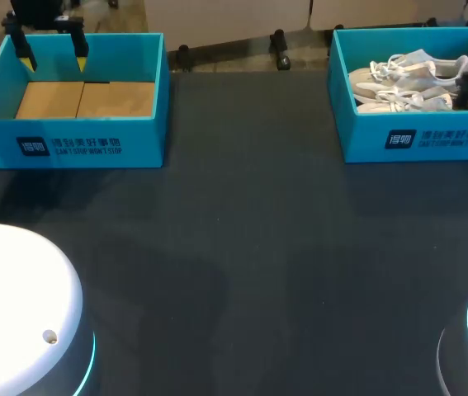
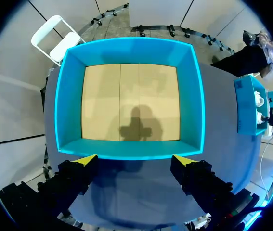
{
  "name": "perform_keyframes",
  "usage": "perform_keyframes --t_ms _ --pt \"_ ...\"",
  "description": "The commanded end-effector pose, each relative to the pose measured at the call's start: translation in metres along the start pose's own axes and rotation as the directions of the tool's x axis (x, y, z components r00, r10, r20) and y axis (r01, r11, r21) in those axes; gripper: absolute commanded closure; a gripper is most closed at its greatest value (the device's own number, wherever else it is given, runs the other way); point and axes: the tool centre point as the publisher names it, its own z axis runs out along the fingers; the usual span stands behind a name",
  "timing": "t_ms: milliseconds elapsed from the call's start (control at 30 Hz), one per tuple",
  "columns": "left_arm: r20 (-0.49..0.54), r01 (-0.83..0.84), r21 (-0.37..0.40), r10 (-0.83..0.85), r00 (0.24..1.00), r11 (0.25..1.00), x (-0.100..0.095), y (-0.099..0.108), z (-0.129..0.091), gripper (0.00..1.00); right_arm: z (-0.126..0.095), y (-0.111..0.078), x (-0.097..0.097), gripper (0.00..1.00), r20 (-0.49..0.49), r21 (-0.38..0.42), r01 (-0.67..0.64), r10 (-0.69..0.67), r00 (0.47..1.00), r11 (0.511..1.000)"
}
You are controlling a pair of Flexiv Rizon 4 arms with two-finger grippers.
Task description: Take the shoe out of the shoebox, open the shoe tongue, remove and reinsert the insole, then place the shoe into the shoebox
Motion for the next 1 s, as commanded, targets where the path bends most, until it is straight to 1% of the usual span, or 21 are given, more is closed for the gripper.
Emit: perform_keyframes --t_ms 33,67,367,500,667,800,900,1000 --pt "0.0 0.0 0.0 0.0 1.0 1.0 0.0 0.0 0.0 0.0 0.006 0.004 0.001 0.91 0.008 0.017 -0.008 0.008 1.0 1.0" --pt "0.0 0.0 0.0 0.0 1.0 1.0 0.0 0.0 0.0 0.0 0.006 0.004 0.001 1.0 0.013 0.021 -0.006 0.006 1.0 1.0" --pt "0.0 0.0 0.0 0.0 1.0 1.0 0.0 0.0 0.0 0.0 0.004 -0.002 -0.003 1.0 0.018 0.037 -0.01 0.009 1.0 0.999" --pt "0.0 0.0 0.0 0.0 1.0 1.0 0.0 0.0 0.0 0.0 -0.005 -0.006 -0.008 1.0 0.016 0.041 -0.029 0.028 0.999 0.999" --pt "0.0 0.0 0.0 0.0 1.0 1.0 0.0 0.0 0.0 0.0 -0.027 -0.011 -0.017 1.0 0.001 0.035 -0.055 0.055 0.999 0.998" --pt "0.0 0.0 0.0 0.0 1.0 1.0 0.0 0.0 0.0 0.0 -0.047 -0.011 -0.025 1.0 0.019 0.039 -0.074 0.074 0.997 0.996" --pt "0.0 0.0 0.0 0.0 1.0 1.0 0.0 0.0 0.0 0.0 -0.063 -0.01 -0.028 1.0 0.039 0.058 -0.09 0.088 0.995 0.994" --pt "0.0 0.0 0.0 0.0 1.0 1.0 0.0 0.0 0.0 0.0 -0.081 -0.009 -0.027 1.0 0.048 0.065 -0.093 0.09 0.995 0.994"
